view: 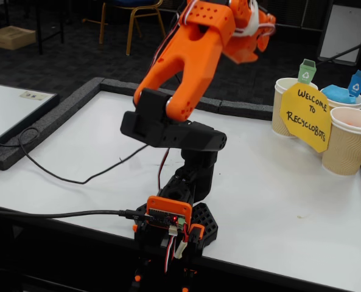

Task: Sort rubbish by color.

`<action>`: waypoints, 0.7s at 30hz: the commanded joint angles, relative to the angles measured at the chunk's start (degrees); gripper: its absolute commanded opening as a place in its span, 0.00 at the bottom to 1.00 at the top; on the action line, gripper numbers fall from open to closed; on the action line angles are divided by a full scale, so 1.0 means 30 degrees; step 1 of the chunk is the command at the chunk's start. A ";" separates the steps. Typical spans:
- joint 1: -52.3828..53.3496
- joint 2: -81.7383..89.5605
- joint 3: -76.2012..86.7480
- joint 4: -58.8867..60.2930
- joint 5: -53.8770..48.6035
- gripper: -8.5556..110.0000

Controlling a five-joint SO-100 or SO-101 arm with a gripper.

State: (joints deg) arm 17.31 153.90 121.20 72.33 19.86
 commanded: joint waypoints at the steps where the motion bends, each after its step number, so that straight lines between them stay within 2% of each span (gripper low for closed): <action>1: -0.0996 0.0000 0.1230 -0.1025 -0.0322 0.07; 12: -0.5947 0.0293 0.7705 -0.3691 -0.0352 0.08; 21: -0.7529 0.2842 1.4209 -0.6680 -0.0381 0.08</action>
State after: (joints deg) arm -3.16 156.36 161.46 55.55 19.86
